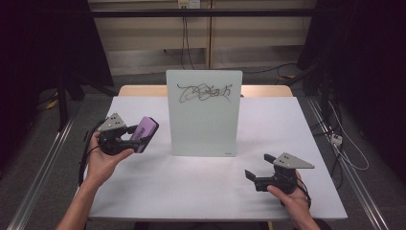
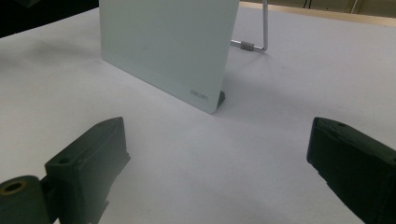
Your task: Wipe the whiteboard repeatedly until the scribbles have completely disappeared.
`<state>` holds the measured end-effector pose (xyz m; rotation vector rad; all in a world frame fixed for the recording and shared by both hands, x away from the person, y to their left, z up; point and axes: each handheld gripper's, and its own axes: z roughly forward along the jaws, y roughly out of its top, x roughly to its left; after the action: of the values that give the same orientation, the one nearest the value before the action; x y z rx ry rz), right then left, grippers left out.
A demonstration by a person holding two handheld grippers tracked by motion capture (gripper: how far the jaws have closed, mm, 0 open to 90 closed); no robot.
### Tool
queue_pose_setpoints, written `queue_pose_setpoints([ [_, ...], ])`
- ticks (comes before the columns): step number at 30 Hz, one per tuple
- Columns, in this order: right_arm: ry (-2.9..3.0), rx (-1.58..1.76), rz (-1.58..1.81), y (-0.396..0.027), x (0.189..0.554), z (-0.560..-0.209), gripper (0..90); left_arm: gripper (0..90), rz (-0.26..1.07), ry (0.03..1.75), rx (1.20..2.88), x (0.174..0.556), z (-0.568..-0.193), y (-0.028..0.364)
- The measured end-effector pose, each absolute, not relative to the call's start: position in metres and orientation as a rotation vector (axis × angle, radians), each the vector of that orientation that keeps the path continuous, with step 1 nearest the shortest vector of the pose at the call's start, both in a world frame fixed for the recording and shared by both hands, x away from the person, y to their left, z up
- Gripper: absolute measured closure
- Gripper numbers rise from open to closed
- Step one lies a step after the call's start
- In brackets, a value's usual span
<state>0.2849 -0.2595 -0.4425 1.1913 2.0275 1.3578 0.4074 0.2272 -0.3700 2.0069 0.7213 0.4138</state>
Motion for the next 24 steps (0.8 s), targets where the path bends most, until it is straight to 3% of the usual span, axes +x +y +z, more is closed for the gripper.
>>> queue_pose_setpoints([
  [14,2.025,1.214,1.343,-0.258,0.289,-0.444,4.8,41.2,0.39,0.723,1.917,0.403,-0.363,0.226],
  [24,2.02,1.204,1.349,-0.261,0.285,-0.442,4.8,41.2,0.451,0.678,1.883,0.389,-0.349,0.206],
])
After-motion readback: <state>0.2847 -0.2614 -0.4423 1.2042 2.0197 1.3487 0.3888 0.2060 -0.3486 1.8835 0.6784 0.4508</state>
